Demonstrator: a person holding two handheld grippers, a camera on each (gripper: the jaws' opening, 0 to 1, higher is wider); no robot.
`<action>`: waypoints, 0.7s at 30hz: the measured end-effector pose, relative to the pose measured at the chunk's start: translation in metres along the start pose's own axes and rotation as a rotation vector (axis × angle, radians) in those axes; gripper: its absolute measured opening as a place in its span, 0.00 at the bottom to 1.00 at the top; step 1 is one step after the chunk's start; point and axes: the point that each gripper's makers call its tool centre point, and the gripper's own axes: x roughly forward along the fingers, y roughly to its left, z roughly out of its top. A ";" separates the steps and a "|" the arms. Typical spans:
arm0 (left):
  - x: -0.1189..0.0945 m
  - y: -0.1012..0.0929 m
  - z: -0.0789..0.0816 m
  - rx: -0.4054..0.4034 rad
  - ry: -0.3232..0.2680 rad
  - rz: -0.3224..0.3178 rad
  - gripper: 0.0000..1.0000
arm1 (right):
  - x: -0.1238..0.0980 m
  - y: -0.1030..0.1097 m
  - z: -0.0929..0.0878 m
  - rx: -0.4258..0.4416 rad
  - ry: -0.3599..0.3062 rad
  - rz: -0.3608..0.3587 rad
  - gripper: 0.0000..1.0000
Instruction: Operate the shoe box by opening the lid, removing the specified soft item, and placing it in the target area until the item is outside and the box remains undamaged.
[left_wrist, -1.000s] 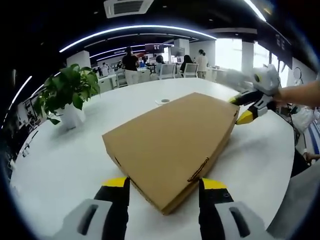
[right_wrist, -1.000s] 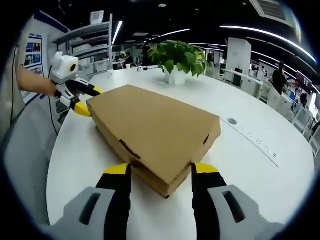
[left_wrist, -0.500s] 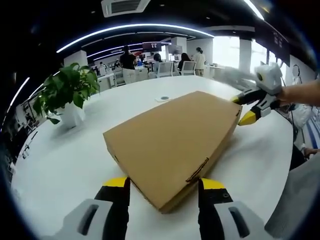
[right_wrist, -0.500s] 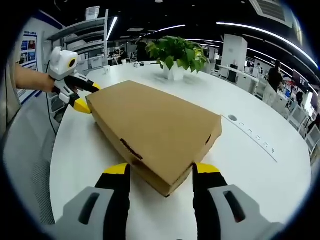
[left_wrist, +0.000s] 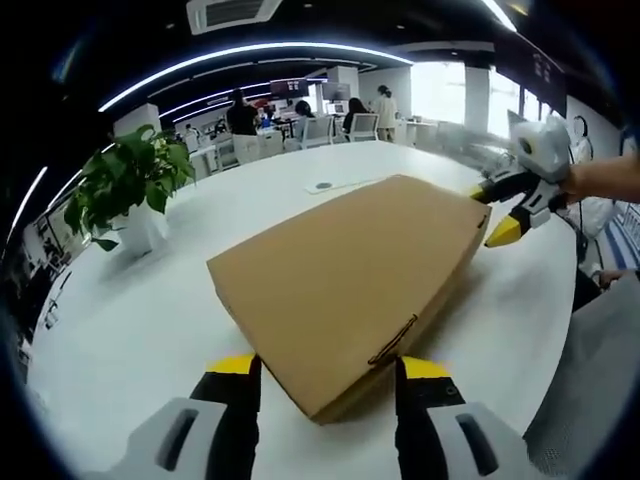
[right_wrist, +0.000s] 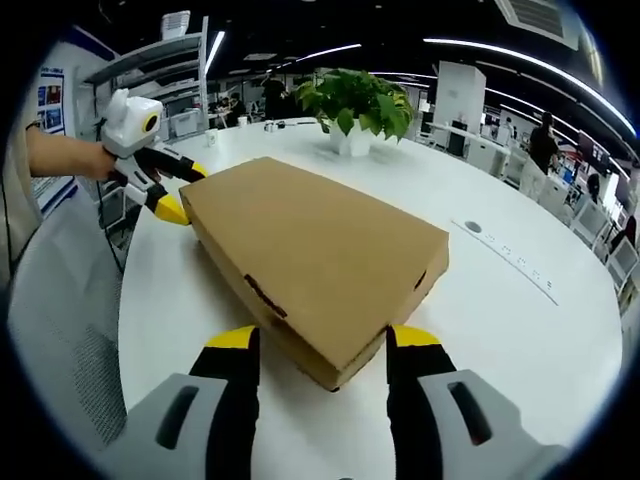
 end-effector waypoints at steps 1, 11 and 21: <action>-0.002 0.000 -0.001 0.001 0.000 -0.002 0.54 | 0.000 0.001 0.000 -0.001 0.001 0.000 0.47; -0.019 0.013 -0.018 0.013 0.029 -0.050 0.52 | -0.002 0.034 -0.001 0.029 -0.003 -0.003 0.47; -0.035 0.022 -0.031 0.041 0.054 -0.091 0.52 | -0.003 0.068 0.001 0.081 -0.030 -0.006 0.50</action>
